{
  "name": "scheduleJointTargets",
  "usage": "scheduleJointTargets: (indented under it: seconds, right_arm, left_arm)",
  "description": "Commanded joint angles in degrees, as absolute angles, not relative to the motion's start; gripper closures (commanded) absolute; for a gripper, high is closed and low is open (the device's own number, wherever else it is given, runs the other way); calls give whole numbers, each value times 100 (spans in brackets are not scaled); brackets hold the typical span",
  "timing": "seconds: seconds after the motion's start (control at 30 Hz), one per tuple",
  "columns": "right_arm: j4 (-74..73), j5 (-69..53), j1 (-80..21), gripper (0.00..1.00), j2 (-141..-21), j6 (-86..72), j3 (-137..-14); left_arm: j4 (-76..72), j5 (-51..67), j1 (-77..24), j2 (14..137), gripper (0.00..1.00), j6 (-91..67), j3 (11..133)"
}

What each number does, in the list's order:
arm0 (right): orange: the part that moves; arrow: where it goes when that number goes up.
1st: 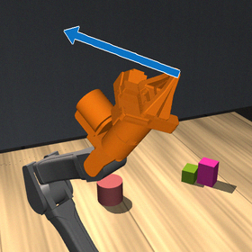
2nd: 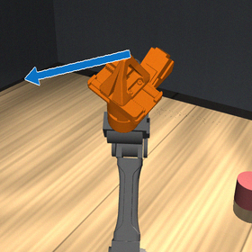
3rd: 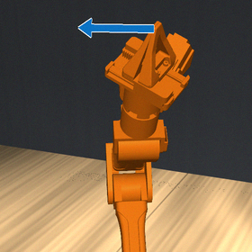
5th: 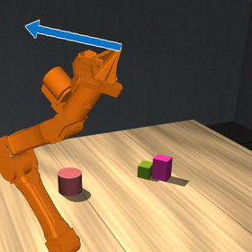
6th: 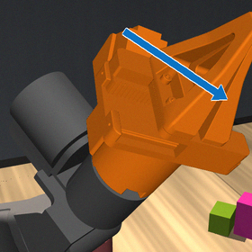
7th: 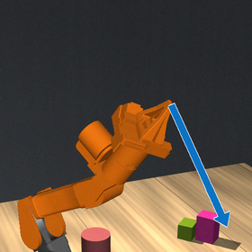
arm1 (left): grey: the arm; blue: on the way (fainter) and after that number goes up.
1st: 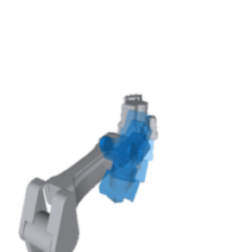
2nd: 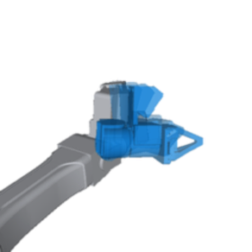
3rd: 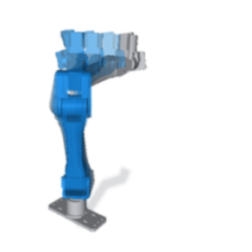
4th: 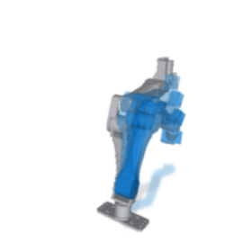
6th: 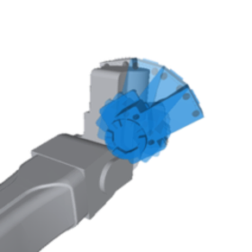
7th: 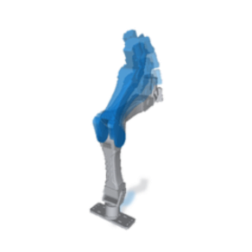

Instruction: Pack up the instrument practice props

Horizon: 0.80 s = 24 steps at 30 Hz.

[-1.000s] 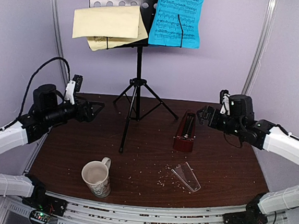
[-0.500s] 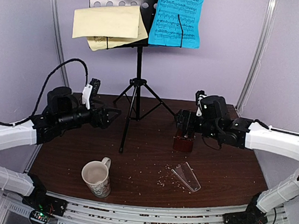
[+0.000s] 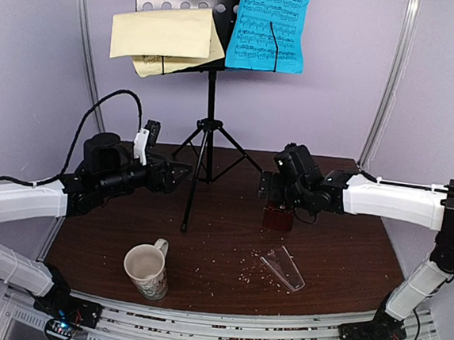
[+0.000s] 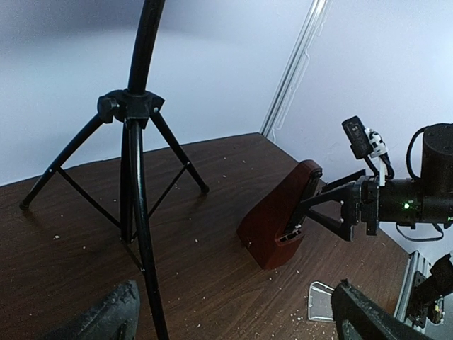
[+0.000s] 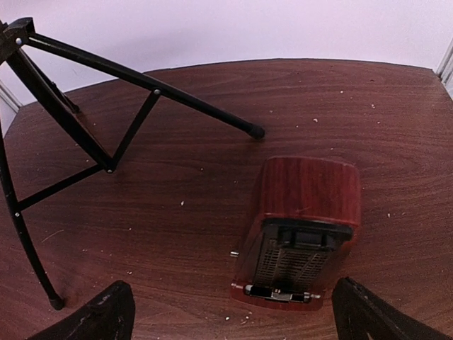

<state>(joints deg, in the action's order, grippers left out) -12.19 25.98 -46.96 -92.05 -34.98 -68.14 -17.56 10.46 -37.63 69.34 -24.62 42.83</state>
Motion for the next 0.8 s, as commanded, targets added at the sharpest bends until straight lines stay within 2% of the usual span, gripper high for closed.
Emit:
scheduleJointTargets:
  seconds: [0.0,0.23,0.5,0.53,0.57,0.77]
  right_arm:
    - [-1488,3224,-4646,0,-8973,-3618,-6932]
    - [-1378,3131,-4274,0,-8877,-3619,-6901]
    - [-1277,3160,-4228,1,-9584,-3412,-7399]
    - [-1246,3197,-4221,4,-9655,-3387,-7414]
    - [-1202,3218,-4219,11,-9735,-3364,-7425]
    - [-1013,3233,-4219,34,-9839,-3324,-7408]
  left_arm:
    - [-2139,961,-3797,6917,2,-2506,4351]
    - [-2153,926,-3798,6925,2,-2487,4299]
    - [-2284,971,-3801,6976,2,-2539,4245]
    - [-2292,978,-3798,6976,2,-2540,4241]
    - [-2293,985,-3799,6975,2,-2544,4232]
    - [-2302,985,-3800,7017,2,-2533,4265]
